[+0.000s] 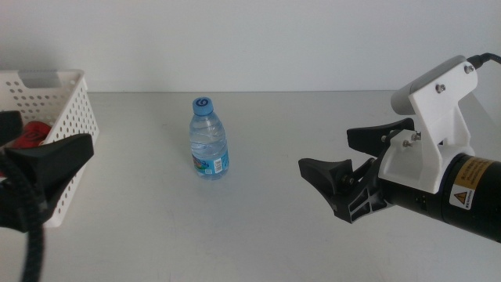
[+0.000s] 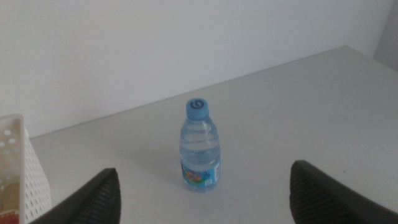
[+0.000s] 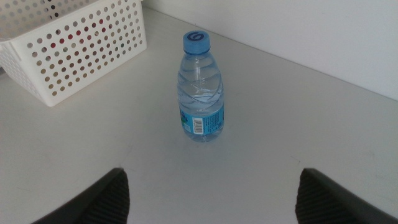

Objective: Use arms to grab the bottles and put them into the dustbin to the left of the table.

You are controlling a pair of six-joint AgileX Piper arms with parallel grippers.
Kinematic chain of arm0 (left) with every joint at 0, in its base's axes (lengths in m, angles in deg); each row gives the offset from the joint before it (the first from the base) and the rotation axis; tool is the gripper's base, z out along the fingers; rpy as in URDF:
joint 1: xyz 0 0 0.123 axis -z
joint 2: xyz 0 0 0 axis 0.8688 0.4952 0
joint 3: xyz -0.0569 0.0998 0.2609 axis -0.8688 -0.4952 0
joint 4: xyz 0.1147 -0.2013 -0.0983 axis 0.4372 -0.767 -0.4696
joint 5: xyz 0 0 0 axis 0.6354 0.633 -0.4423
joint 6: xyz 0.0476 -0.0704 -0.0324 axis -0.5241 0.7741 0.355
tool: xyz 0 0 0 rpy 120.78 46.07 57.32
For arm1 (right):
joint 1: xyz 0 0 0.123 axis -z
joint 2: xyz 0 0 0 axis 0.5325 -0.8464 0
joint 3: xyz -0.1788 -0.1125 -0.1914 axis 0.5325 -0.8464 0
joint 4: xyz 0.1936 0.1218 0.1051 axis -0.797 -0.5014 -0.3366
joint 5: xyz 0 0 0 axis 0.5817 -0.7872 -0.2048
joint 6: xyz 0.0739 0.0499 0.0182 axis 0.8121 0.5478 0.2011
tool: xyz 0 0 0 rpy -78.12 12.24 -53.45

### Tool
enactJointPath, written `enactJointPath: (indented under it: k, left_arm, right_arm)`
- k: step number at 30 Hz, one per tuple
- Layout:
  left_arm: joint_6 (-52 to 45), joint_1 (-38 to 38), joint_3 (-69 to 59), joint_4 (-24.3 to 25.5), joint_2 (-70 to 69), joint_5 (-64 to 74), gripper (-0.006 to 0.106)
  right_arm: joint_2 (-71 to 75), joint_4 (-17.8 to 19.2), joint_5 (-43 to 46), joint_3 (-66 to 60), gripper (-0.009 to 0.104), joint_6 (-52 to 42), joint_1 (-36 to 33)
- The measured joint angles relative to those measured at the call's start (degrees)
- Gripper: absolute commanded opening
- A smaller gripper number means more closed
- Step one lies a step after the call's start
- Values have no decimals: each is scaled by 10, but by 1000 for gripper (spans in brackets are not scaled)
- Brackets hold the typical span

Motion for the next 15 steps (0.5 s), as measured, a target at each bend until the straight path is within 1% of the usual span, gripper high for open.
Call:
enactJointPath:
  k: [4,10,15]
  left_arm:
    - [-4,7,-65,0,22,-111,92]
    - [-13,49,-168,6,72,-301,92]
    - [-13,70,-190,7,163,-413,92]
  right_arm:
    - [0,0,0,0,71,0,0]
    - [0,0,0,0,71,0,0]
    - [0,0,0,0,71,0,0]
